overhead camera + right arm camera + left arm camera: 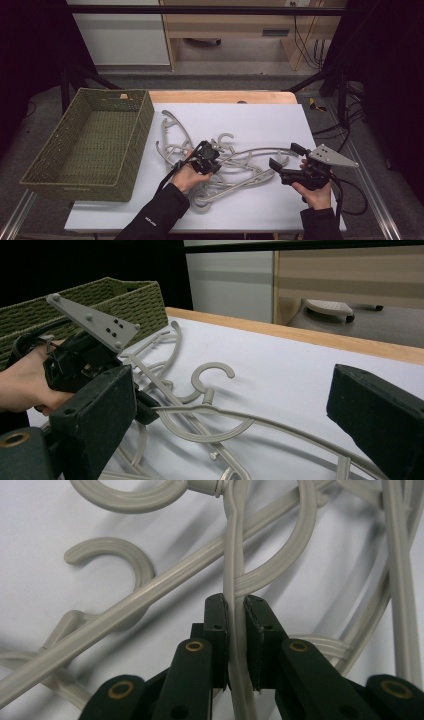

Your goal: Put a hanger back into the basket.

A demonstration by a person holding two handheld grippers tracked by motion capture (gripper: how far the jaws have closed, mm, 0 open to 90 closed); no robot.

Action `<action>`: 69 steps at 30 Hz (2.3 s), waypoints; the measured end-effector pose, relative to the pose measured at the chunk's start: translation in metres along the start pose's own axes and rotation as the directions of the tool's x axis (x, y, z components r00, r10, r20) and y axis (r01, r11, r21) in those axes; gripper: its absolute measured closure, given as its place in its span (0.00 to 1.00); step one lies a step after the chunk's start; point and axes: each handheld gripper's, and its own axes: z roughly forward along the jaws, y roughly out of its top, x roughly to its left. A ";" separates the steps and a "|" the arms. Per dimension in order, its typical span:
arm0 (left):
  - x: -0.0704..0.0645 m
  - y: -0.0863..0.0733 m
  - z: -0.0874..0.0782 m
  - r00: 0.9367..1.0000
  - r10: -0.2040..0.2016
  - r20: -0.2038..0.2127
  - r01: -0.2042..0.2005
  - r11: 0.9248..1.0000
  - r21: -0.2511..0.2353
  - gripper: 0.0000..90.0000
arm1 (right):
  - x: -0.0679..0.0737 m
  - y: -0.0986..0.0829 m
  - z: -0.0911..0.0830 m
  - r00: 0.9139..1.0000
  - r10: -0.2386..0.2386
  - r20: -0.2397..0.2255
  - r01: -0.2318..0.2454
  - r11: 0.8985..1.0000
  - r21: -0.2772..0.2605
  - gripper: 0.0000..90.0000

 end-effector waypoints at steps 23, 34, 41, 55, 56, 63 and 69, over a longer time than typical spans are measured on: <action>0.014 -0.011 -0.082 0.996 -0.041 -0.081 0.028 0.987 -0.158 0.90 | -0.007 0.004 -0.015 0.999 0.017 0.031 -0.016 0.999 -0.035 0.07; 0.039 -0.026 -0.142 0.986 -0.067 -0.150 0.036 0.979 -0.199 0.90 | -0.008 0.002 -0.013 0.999 0.011 0.036 -0.010 1.000 -0.024 0.06; 0.056 -0.037 -0.186 0.977 -0.079 -0.198 0.031 0.972 -0.232 0.90 | -0.008 0.001 -0.013 0.999 0.018 0.038 -0.017 1.000 -0.024 0.06; 0.106 -0.068 -0.245 0.930 -0.135 -0.343 0.059 0.973 -0.222 0.90 | -0.008 0.001 -0.011 0.999 0.017 0.037 -0.017 1.000 -0.016 0.06; 0.106 -0.068 -0.245 0.930 -0.135 -0.343 0.059 0.973 -0.222 0.90 | -0.008 0.000 -0.010 0.999 0.015 0.037 -0.015 1.000 -0.016 0.06; 0.135 -0.087 -0.260 0.898 -0.192 -0.396 0.103 0.967 -0.233 0.90 | -0.008 -0.001 -0.009 0.999 0.013 0.035 -0.013 1.000 -0.008 0.06; 0.155 -0.103 -0.266 0.876 -0.230 -0.424 0.136 0.961 -0.241 0.90 | -0.008 -0.001 -0.009 0.999 0.014 0.037 -0.014 1.000 -0.004 0.06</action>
